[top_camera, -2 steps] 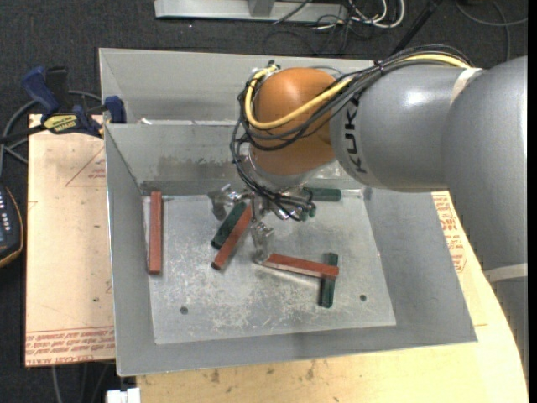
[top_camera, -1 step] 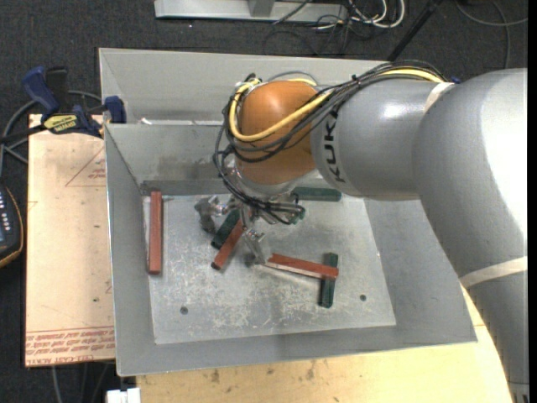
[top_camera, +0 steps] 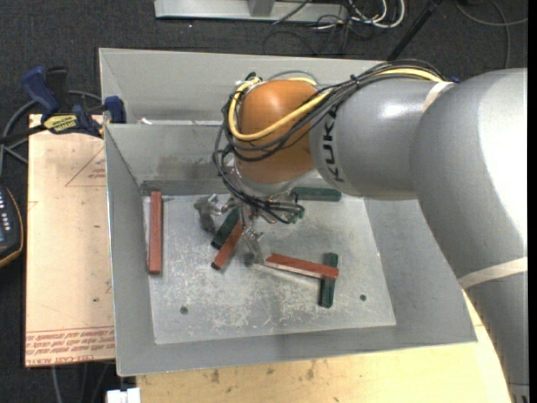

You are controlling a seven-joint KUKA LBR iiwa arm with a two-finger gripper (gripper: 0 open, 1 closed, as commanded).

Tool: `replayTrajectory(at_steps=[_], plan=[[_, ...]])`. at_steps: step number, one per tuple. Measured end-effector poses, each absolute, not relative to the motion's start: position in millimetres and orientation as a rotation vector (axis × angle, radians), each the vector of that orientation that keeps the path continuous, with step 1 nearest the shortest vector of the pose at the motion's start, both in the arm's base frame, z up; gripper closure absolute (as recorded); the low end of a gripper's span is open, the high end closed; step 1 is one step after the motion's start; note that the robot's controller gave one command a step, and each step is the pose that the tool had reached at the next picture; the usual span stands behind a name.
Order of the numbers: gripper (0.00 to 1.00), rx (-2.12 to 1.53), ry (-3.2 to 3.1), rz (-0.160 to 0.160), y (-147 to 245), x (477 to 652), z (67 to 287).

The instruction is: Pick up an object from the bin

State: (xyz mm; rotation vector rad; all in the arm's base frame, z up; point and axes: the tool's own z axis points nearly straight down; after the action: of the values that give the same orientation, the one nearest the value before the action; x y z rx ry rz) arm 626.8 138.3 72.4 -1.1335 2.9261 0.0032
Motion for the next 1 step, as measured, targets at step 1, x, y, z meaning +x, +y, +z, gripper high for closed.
replayTrajectory(at_steps=[1], plan=[[1.0,-1.131,2.921,0.004,139.0,628.3,74.6]])
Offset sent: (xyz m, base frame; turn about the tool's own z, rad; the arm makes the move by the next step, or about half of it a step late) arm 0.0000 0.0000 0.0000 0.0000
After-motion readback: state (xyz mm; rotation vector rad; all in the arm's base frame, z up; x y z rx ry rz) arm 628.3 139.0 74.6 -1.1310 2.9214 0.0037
